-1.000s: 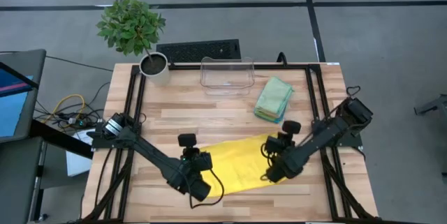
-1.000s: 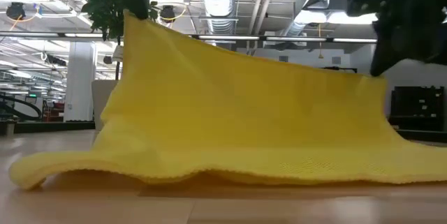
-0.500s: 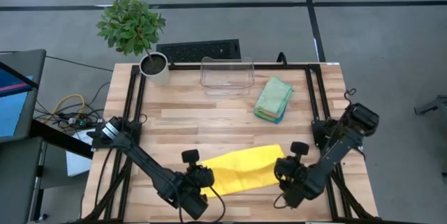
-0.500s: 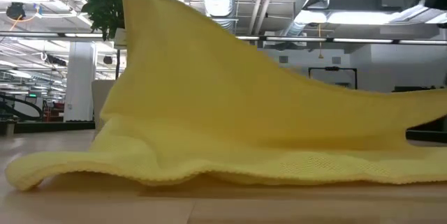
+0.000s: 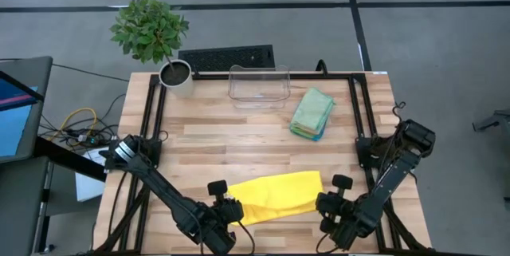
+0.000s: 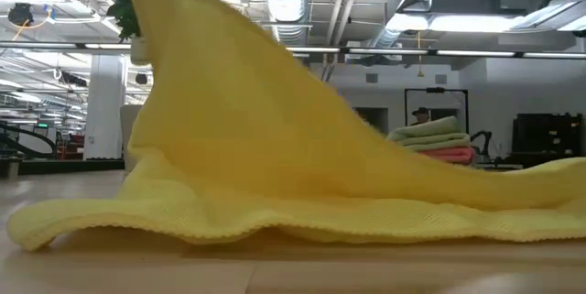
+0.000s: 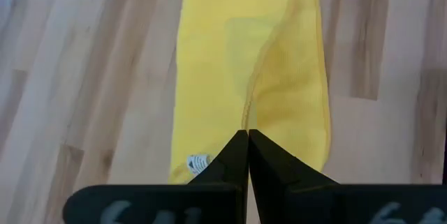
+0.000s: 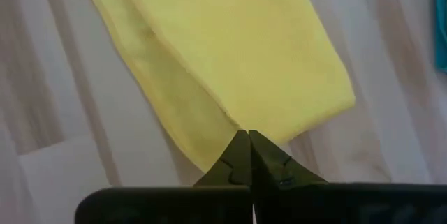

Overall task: Fold microfiber towels
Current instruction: Fold the yellow microfiber towel

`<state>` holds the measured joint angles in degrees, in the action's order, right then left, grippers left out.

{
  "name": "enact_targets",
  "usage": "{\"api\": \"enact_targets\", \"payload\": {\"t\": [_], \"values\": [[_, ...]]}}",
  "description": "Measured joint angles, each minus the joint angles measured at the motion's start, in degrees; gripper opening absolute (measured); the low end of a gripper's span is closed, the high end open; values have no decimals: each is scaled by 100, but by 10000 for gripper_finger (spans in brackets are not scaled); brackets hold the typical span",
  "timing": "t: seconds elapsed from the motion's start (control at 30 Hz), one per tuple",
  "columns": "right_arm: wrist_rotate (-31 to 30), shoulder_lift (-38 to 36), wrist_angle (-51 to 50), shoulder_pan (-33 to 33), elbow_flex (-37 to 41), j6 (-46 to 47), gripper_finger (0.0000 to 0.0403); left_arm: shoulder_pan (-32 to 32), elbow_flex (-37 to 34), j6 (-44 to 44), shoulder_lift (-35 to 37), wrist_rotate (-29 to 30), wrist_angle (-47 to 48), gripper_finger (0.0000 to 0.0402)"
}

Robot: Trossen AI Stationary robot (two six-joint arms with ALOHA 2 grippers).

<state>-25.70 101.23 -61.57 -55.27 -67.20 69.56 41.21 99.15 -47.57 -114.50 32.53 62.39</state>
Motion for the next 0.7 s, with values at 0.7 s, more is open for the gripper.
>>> {"api": "enact_targets", "payload": {"t": [0.7], "values": [[54, 120, 138, -125, 86, 272, 31, 63, -102, -56, -2, -801, -332, 0]]}}
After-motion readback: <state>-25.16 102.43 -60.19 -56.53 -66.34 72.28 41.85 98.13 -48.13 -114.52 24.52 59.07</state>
